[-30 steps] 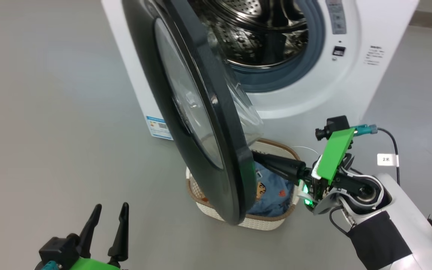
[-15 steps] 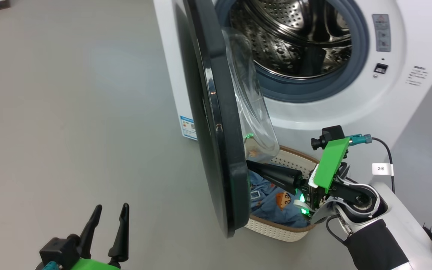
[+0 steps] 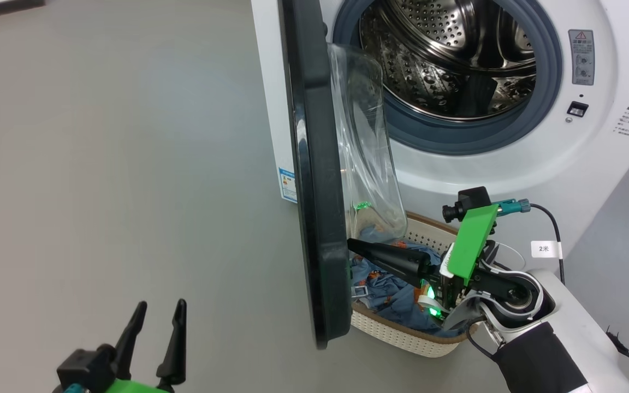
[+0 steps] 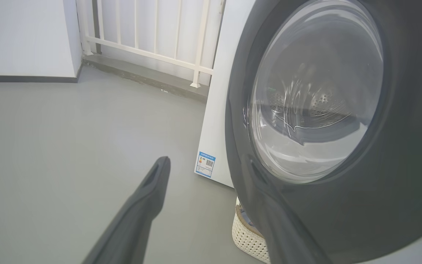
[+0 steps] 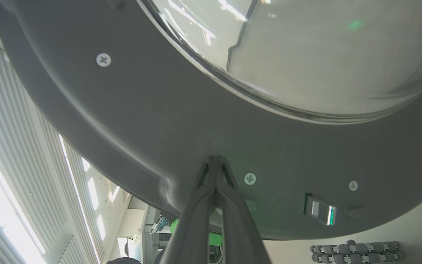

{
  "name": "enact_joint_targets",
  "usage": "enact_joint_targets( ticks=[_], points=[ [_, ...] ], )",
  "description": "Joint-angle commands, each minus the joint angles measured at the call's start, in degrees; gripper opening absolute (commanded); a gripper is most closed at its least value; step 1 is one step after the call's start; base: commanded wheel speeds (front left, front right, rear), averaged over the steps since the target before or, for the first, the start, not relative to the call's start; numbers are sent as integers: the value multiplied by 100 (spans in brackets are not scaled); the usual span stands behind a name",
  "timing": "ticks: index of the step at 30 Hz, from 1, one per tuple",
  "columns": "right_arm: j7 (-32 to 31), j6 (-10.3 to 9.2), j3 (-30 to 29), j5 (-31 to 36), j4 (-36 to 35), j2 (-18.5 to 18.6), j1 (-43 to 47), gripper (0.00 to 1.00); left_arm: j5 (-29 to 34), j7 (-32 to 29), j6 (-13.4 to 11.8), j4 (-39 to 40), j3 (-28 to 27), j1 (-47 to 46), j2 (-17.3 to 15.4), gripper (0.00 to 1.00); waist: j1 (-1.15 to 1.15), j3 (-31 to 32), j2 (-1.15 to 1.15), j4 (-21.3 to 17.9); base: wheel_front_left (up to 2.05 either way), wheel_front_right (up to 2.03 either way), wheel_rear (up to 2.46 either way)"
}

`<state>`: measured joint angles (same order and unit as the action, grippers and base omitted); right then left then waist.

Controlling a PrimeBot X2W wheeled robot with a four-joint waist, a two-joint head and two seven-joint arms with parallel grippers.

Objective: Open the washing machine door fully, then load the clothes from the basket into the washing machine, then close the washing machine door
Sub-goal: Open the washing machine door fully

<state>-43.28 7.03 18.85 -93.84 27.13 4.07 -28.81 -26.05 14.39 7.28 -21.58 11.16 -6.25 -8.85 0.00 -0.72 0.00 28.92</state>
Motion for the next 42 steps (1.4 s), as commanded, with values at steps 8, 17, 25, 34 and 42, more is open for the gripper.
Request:
enact_joint_targets(
  ticks=[8, 17, 25, 34, 42],
  points=[
    [16, 46, 59, -125, -212, -118, -49, 0, 62, 61, 21, 144, -236, -16, -79, 100, 0, 15, 0, -256, 0, 0, 0],
    [81, 46, -68, 67, -398, -107, 65, 100, 109, 61, 21, 183, -249, 11, -81, 100, 0, 104, 0, -720, 0, 0, 0],
    [512, 46, -114, 610, -1128, 96, 265, 100, 131, 61, 21, 208, -256, 80, -82, 100, 0, 185, 0, -1165, 0, 0, 0],
    [1815, 46, 208, 1544, -2020, 584, 643, 100, 182, 61, 16, 303, -403, 96, -92, 100, 0, 219, 0, -1693, 0, 0, 0],
    [3007, 46, 556, 2117, -2273, 1083, 802, 100, 244, 61, -6, 374, -571, 108, -71, 100, 0, 216, 0, -2084, 0, 0, 0]
  ],
)
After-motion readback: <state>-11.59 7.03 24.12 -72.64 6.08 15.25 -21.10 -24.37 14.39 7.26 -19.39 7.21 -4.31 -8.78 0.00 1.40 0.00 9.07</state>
